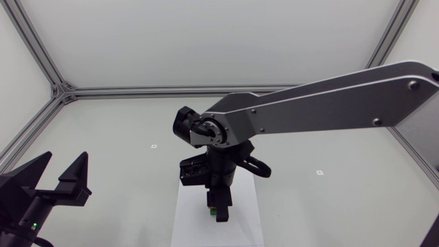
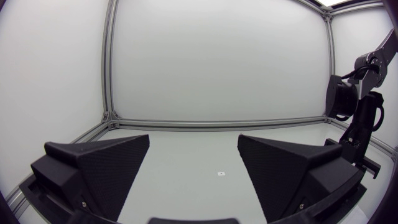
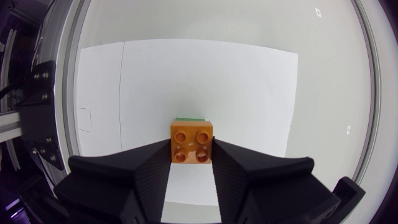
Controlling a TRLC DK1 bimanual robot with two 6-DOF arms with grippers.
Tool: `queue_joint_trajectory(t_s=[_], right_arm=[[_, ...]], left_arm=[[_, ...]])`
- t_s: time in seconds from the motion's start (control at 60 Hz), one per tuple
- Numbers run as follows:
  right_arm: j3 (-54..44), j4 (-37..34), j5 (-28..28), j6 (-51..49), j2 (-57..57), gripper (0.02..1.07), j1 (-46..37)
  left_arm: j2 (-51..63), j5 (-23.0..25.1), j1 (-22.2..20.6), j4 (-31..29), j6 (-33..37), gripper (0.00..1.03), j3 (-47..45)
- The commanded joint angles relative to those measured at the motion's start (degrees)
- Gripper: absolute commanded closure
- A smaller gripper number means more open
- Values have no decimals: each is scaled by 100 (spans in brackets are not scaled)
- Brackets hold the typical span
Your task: Pick up the orange 2x2 brick with the right arm and stack it on top of the green 2x2 brick in the center
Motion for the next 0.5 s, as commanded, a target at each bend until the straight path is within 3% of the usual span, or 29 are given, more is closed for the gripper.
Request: queue_joint_trajectory(t_s=[0.0, 0.483], right_arm=[[-175, 9, 38, -91, 152, 101, 48], [-316, 184, 38, -91, 161, 101, 48]], left_arm=[[-45, 23, 14, -84, 73, 4, -235], [-45, 23, 14, -84, 73, 4, -235]])
